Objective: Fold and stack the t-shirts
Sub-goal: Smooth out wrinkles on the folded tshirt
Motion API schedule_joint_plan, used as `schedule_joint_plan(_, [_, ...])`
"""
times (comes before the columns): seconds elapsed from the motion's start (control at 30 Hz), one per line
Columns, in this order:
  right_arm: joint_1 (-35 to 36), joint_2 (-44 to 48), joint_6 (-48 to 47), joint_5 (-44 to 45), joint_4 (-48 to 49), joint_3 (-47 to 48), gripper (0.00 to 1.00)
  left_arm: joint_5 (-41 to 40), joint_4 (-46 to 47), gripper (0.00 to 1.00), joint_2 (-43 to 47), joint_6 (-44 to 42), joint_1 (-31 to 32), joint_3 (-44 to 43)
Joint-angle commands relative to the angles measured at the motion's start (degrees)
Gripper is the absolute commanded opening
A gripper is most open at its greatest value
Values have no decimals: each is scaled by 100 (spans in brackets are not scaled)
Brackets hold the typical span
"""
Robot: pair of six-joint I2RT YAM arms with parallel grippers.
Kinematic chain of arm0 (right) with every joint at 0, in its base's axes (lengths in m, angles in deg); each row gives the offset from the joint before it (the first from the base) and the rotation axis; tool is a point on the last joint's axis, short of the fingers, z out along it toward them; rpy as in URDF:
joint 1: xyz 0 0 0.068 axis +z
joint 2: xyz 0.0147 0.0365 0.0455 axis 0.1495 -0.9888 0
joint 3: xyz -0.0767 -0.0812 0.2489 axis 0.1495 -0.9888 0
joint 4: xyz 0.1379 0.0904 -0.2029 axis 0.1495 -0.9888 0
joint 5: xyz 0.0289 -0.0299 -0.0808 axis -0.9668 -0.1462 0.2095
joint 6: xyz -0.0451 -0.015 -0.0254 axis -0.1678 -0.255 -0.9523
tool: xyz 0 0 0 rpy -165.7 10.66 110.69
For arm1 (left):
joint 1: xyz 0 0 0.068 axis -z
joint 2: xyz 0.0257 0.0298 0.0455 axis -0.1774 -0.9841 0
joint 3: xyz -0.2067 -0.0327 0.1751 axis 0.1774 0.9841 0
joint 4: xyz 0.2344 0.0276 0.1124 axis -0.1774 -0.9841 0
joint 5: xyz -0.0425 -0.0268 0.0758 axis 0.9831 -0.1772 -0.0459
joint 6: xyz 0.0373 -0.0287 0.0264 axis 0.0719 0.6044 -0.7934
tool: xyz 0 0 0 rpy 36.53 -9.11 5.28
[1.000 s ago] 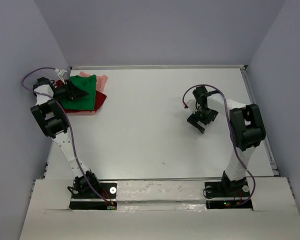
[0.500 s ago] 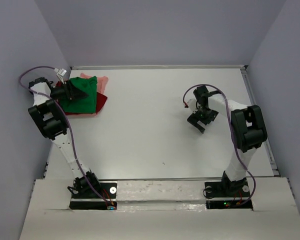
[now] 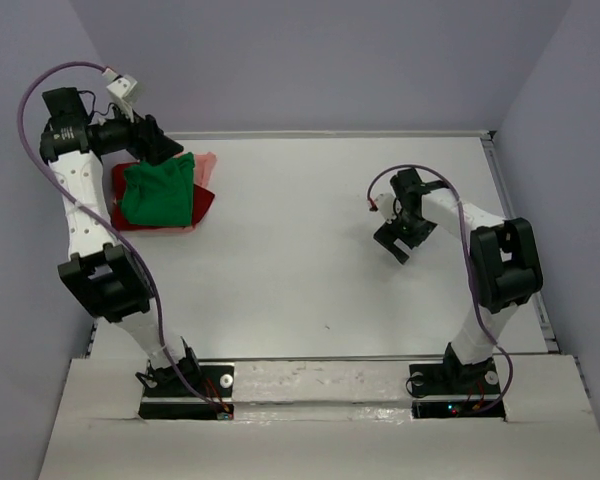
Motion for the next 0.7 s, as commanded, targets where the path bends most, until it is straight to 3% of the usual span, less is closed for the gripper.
schedule_joint_plan(0.0, [-19, 475, 210, 103, 212, 189, 100, -1158, 735, 89, 1105, 714, 534, 1087])
schedule_joint_plan(0.13, [-19, 800, 831, 218, 572, 338, 100, -2634, 2684, 93, 2233, 1724, 834, 3168])
schedule_joint_plan(0.23, [-80, 1177, 1342, 760, 1134, 312, 100, -3757, 3460, 97, 2743, 2374, 844, 4014])
schedule_joint_plan(0.4, [-134, 1608, 1677, 1290, 1565, 269, 100, -4183, 4365, 98, 3524, 2754, 861, 5053])
schedule_joint_plan(0.5, [-134, 2003, 1765, 1125, 1680, 41, 100, -4254, 4928, 99, 4096, 2772, 914, 5730])
schedule_joint_plan(0.67, [-186, 2566, 2038, 711, 1794, -416, 100, -4272, 4966, 99, 4405, 2720, 1037, 6240])
